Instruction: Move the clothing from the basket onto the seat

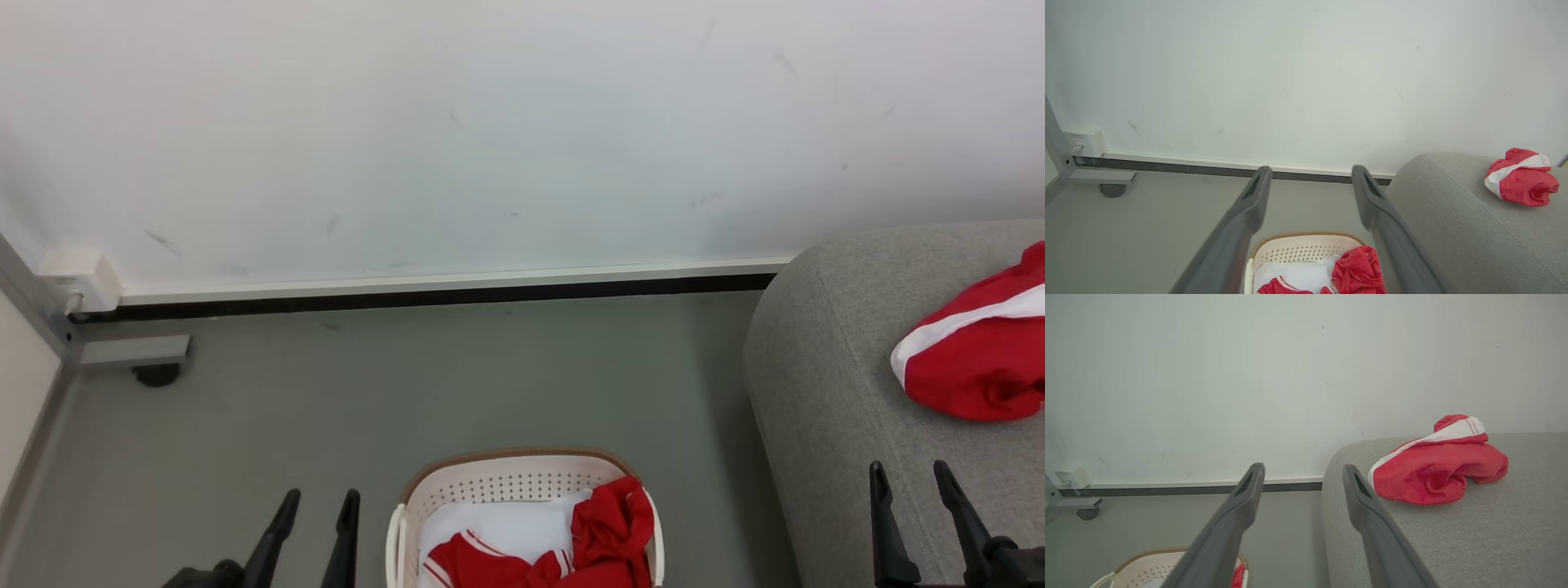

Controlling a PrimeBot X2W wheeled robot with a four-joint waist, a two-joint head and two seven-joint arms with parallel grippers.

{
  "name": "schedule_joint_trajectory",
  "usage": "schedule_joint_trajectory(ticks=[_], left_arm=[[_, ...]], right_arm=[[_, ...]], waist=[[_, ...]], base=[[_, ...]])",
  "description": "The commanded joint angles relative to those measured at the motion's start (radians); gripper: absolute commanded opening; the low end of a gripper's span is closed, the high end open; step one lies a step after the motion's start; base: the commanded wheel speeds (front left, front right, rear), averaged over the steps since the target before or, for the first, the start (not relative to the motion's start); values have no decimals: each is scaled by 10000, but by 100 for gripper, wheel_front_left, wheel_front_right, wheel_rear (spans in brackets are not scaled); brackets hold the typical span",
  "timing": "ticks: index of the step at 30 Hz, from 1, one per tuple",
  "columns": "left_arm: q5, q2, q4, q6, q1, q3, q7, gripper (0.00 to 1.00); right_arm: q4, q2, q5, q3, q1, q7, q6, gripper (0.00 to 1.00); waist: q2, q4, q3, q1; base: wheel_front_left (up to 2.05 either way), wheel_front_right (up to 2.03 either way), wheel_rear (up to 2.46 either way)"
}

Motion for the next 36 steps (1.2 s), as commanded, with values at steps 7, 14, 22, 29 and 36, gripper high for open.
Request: schedule_joint_trajectory(ticks=[7, 14, 22, 29, 36], left_arm=[[557, -399, 149, -277, 366, 600, -5, 100], [783, -604, 228, -385, 439, 864, -5, 100], [827, -680, 235, -401, 438, 914, -5, 100], [536, -266, 480, -405, -72, 282, -5, 100], [207, 634, 1224, -386, -1754, -1055, 38, 100]], right_arm=[[218, -30, 100, 80, 131, 6, -22, 100], [294, -32, 188, 122, 117, 6, -22, 100], [284, -31, 278, 206, 27, 6, -22, 100], [21, -30, 361, 192, -346, 5, -22, 100], [-501, -30, 516, 327, -992, 5, -22, 100]], waist=[[0, -137, -190, 2], [0, -167, -218, 2], [0, -253, -84, 2], [0, -570, 515, 2], [0, -919, 1979, 2]], base=[[0, 0, 0], [0, 0, 0], [0, 0, 0], [0, 0, 0], [0, 0, 0]])
